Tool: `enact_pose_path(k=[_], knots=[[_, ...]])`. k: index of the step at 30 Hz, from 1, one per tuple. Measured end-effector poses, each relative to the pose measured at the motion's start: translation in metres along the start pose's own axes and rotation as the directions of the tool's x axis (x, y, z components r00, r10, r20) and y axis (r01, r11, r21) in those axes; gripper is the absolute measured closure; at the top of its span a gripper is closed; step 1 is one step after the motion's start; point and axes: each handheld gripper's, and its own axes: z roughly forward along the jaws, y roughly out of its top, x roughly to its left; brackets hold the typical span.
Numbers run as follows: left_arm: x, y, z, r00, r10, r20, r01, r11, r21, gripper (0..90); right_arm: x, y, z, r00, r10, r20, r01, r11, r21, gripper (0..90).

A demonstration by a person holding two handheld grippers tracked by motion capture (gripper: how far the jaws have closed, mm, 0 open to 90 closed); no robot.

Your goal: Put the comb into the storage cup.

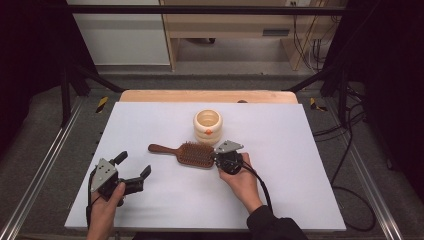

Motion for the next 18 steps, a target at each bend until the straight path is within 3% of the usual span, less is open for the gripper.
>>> enact_pose_path(k=[18], knots=[[0.0,0.0,0.001,1.0,0.001,0.003,-0.001,1.0,0.004,2.9,0.007,0.013,0.017,0.9998,-0.009,-0.019,0.009,1.0,-0.011,90.0]])
